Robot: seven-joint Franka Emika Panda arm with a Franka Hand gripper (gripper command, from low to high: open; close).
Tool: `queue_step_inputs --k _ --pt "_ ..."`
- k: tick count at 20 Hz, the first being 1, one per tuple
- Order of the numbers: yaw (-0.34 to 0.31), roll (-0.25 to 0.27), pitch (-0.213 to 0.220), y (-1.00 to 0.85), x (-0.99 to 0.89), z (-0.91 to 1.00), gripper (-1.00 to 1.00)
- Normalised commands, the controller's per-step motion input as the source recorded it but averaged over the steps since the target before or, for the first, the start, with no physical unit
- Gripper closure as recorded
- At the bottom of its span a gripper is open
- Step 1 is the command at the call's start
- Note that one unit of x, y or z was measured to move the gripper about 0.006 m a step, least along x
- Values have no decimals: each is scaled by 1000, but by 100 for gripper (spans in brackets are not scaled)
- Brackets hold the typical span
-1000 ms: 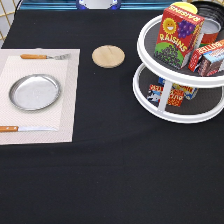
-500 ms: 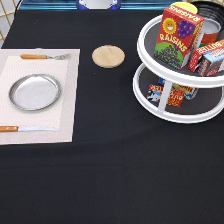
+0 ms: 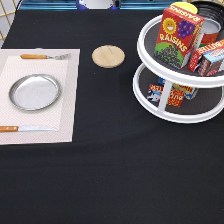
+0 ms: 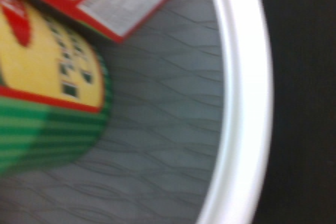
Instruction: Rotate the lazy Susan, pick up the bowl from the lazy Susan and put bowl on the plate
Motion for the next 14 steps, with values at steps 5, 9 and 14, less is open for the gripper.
queue_step_inputs --k 5,9,14 --pt "0 213 2 85 321 -50 -100" --pt "-26 167 5 28 367 -207 -100" --pt "-57 187 1 2 277 -327 -100"
